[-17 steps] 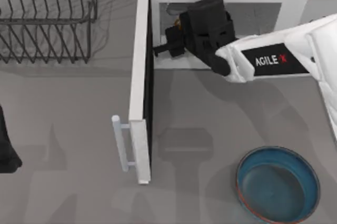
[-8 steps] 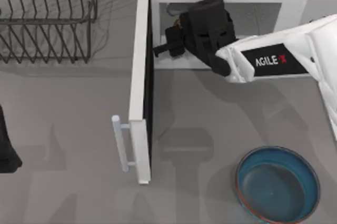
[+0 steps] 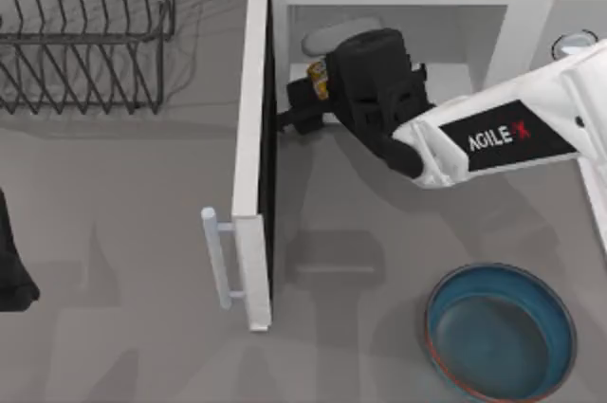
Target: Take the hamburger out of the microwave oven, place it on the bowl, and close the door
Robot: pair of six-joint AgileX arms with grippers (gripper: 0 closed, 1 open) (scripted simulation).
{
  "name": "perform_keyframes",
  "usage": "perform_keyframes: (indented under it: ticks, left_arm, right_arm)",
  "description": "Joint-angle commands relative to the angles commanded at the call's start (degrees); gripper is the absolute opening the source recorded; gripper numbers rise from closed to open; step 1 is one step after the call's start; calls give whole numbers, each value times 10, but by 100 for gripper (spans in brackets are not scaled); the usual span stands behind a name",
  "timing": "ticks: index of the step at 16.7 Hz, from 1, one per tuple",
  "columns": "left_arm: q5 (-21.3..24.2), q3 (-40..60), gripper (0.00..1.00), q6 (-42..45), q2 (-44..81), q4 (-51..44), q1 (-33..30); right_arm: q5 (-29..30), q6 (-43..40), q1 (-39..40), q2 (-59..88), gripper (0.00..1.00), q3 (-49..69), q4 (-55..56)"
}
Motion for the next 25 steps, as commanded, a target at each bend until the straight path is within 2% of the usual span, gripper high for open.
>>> perform_keyframes:
  ticks: [5,9,17,25]
  left_arm:
    - [0,0,100,0,0,0,0]
    - [0,0,100,0,0,0,0]
    - [0,0,100,0,0,0,0]
    - [0,0,100,0,0,0,0]
  right_arm:
    - [61,36,71,-100,0,-222,85]
    - [97,58,114,-159,0,-324,137]
    - [102,62,117,-174,0,-333,134]
    - [100,62,117,-309,0,-285,-57]
